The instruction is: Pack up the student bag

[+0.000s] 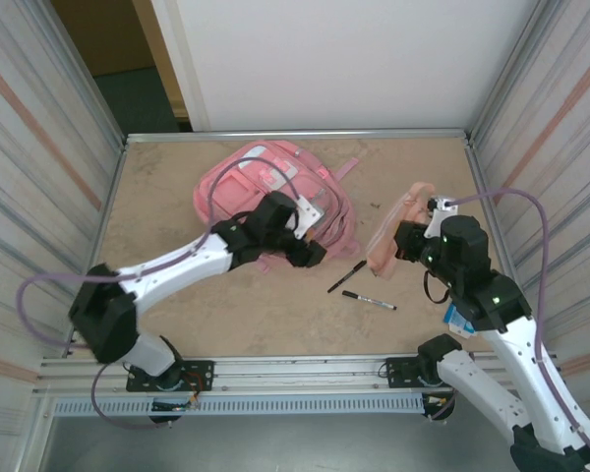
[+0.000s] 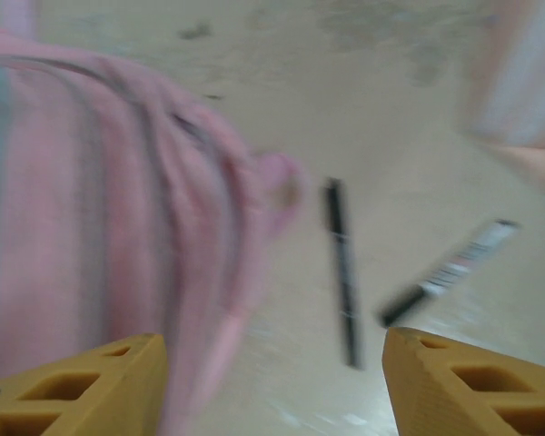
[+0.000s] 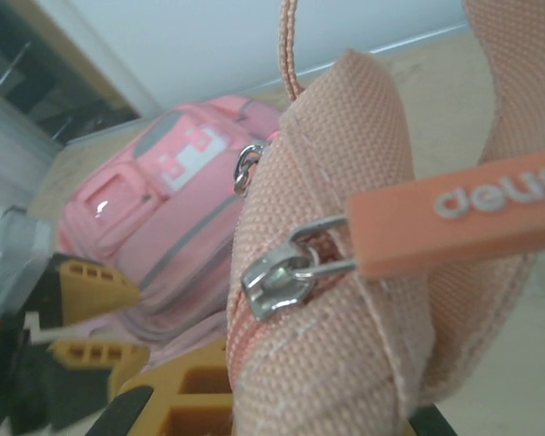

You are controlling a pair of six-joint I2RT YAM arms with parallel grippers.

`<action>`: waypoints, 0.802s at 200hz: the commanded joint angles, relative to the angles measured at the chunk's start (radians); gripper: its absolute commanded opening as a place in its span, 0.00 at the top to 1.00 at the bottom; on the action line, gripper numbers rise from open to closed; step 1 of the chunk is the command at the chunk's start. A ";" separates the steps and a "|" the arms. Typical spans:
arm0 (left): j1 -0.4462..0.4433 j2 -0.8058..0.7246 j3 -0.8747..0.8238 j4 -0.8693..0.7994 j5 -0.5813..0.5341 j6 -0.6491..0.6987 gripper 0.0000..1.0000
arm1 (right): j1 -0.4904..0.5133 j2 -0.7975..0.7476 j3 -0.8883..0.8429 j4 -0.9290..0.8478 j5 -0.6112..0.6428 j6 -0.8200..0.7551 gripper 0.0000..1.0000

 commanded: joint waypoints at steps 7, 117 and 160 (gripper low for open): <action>0.013 0.166 0.136 -0.105 -0.248 0.115 0.36 | -0.008 -0.089 0.007 -0.069 0.133 0.013 1.00; 0.007 0.365 0.441 -0.405 -0.343 -0.039 1.00 | -0.009 -0.084 -0.067 -0.041 -0.068 0.178 1.00; 0.010 0.197 0.460 -0.396 -0.343 0.063 1.00 | -0.009 -0.022 -0.120 0.100 -0.269 0.224 1.00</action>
